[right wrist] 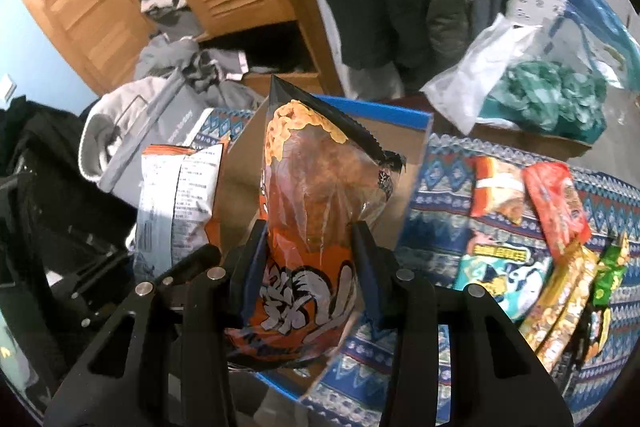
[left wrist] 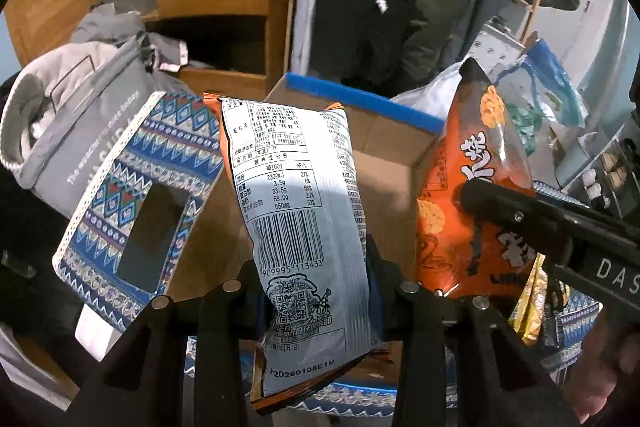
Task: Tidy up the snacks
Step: 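Carry both bags over the cardboard box and lower them inside, then open both tools to release the bags into the box and withdraw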
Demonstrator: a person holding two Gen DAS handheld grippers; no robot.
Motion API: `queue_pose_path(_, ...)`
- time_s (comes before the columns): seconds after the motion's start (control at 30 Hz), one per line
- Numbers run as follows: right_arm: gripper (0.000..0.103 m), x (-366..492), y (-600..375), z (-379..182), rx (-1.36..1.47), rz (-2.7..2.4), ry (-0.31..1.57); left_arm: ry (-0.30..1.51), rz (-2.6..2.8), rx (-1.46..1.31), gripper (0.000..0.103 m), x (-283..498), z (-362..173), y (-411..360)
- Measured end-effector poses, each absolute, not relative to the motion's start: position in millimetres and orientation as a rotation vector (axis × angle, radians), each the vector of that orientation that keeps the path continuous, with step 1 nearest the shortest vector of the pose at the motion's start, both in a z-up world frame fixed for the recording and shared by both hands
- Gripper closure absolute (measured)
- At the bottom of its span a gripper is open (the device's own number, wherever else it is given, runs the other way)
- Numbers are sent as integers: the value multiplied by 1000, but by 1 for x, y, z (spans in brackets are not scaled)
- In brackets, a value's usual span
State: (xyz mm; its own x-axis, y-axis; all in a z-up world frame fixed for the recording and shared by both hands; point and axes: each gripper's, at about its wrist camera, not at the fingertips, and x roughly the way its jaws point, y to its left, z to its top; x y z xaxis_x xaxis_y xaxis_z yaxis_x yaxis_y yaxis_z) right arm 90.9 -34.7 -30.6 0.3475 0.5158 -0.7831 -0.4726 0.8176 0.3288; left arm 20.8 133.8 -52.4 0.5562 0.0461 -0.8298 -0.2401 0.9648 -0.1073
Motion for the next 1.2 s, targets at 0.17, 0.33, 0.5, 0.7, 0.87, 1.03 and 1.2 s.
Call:
queue_pose_path(0.17, 61, 91, -16, -40, 19, 653, 1059, 996, 199, -237, 65, 24, -65, 144)
queue_pose_path(0.33, 60, 96, -7, -53, 5, 643, 1099, 1028, 237, -225, 64, 27, -73, 145)
queue_pose_path(0.5, 56, 97, -7, -59, -5, 639, 1109, 1024, 258, -166, 47, 24, -72, 138)
queue_pose_path(0.7, 32, 96, -16, -62, -17, 610, 1104, 1010, 251, -159, 34, 25, -64, 133)
queue_pose_path(0.87, 29, 96, -32, -58, -3, 575, 1095, 1004, 234, -167, 34, 27, -60, 127)
queue_pose_path(1.03, 29, 99, -55, -54, 15, 537, 1088, 1012, 195, -182, 34, 30, -59, 116)
queue_pose_path(1.2, 29, 99, -76, -52, 11, 504, 1077, 1019, 166, -168, 34, 34, -58, 101)
